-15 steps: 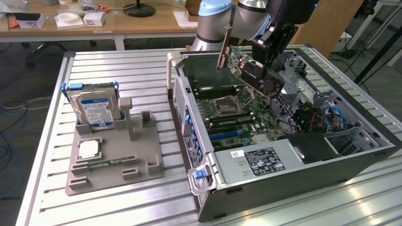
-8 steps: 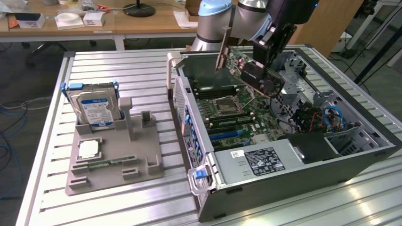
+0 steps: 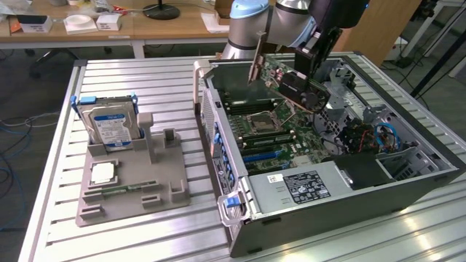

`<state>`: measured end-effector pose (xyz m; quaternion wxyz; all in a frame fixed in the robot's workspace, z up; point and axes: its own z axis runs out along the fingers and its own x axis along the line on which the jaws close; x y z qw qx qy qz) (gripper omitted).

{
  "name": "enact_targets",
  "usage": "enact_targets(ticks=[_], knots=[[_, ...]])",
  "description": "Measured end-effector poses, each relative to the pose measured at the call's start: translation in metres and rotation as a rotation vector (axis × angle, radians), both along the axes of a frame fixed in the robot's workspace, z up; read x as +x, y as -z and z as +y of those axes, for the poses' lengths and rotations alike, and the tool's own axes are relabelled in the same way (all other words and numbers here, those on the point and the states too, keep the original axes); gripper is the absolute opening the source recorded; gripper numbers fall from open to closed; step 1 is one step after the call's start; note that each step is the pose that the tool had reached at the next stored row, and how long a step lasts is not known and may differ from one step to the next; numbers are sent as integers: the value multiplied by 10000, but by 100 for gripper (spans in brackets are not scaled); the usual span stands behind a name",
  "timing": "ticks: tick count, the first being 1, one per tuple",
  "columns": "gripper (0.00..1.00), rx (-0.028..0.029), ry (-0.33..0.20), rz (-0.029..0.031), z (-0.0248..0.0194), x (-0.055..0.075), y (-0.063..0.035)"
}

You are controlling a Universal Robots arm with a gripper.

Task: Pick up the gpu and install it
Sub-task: 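Insert the gpu into the slot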

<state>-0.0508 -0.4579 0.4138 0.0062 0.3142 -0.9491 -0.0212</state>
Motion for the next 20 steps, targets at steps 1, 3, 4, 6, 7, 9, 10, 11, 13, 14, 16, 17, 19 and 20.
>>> enact_targets(ticks=[1,3,4,6,7,9,10,11,13,14,16,17,19,20], knots=[[26,0,-60,0,0,0,0],[26,1,-185,0,0,0,1],[26,0,-247,0,0,0,1],[26,-1,-370,0,0,0,2],[26,0,-431,0,0,0,2],[26,0,-552,0,0,0,3],[26,0,-605,0,0,0,3],[26,0,-657,0,0,0,3],[26,0,-766,0,0,0,4],[26,0,-819,0,0,0,5],[26,0,-918,0,0,0,5],[26,-1,-965,0,0,0,6],[26,0,-1069,0,1,0,7],[26,0,-1126,0,1,0,8]])
